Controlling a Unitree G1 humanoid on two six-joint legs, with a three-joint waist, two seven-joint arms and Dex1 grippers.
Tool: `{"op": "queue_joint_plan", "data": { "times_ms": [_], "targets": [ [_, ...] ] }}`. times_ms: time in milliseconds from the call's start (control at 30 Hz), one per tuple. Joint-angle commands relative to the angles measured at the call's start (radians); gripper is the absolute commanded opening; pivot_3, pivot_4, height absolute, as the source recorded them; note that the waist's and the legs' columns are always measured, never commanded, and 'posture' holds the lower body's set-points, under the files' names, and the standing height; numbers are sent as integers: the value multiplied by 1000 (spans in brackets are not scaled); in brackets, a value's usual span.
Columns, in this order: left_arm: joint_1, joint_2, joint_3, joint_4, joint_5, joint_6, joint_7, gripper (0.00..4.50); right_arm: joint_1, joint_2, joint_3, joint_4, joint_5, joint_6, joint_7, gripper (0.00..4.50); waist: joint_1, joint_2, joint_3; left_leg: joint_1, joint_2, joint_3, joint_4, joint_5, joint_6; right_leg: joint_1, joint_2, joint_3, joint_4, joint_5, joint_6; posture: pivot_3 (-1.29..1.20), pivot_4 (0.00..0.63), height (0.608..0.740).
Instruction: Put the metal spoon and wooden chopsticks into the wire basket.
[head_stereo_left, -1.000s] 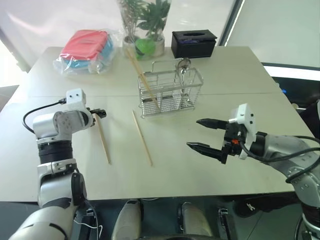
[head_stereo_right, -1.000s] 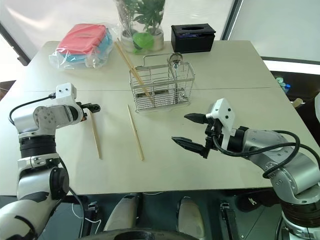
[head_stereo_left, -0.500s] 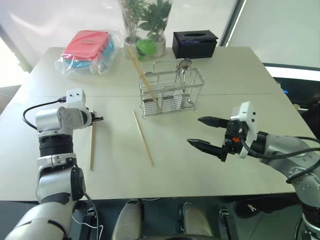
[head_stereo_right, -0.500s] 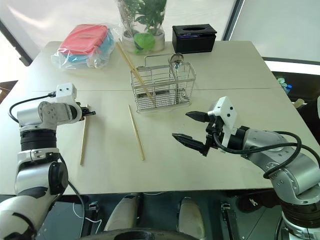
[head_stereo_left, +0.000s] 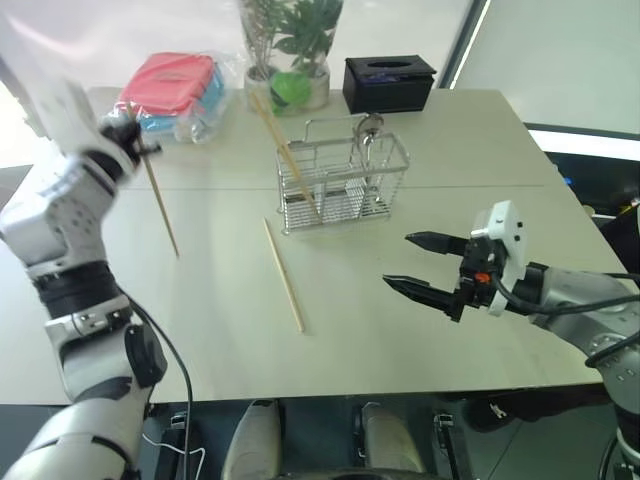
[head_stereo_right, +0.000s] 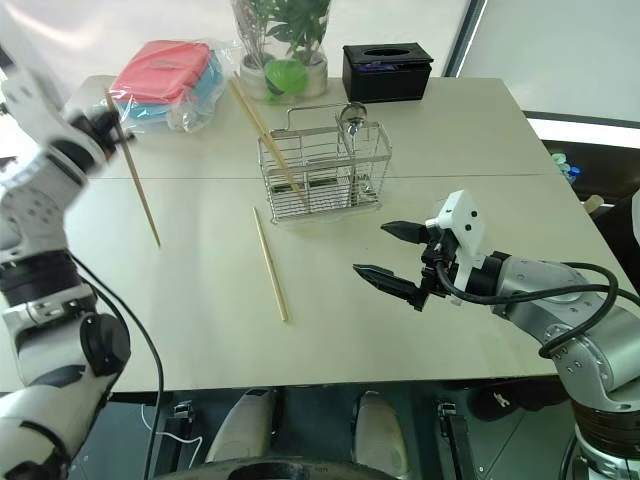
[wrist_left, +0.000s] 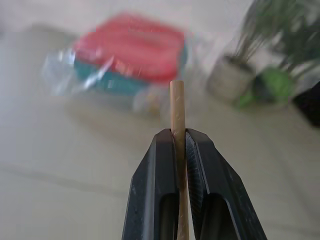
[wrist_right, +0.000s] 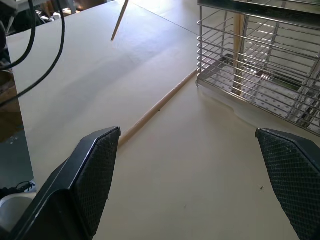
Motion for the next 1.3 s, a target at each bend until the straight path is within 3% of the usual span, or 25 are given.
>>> {"op": "queue_joint_plan", "data": {
  "times_ms": [33,200,333,500,833,1133,1300],
  "targets": [
    [-134,33,-44,-32,-66,-76,-106,59,-30,-5,-52,-6,35,10,-27,4500,-1,0,0,0,0,0,0,0,0,0,0,0,0,0,0,0,150,720],
    [-313,-12,-108,62,-95,-149,-164,59,-14,3,-51,-20,33,10,-56,4500,-2,0,0,0,0,0,1,0,0,1,0,0,-1,0,0,0,150,720],
    [-345,-100,-159,139,-97,-216,-199,59,-3,22,-57,-48,51,15,-104,4500,-3,0,0,2,0,0,1,0,0,2,0,0,-1,1,2,0,150,720],
    [-312,-206,-214,237,-75,-338,-237,59,50,39,-87,-105,83,21,-165,4500,-4,0,0,2,0,0,0,0,0,2,0,0,-1,1,3,0,150,720],
    [-295,-302,-264,372,-31,-502,-274,59,100,44,-110,-156,135,23,-247,4500,-2,0,0,2,0,0,0,0,1,2,0,0,-1,1,3,0,150,720],
    [-92,-389,-380,308,64,-637,-298,59,83,19,-134,-150,192,28,-297,4500,-3,1,0,2,0,0,0,0,1,5,0,0,-5,2,3,0,150,720],
    [-67,-388,-388,285,74,-639,-281,59,67,7,-140,-131,219,28,-313,4500,-2,1,0,2,0,0,0,0,2,5,0,0,-6,2,2,0,150,720]
  ]
}}
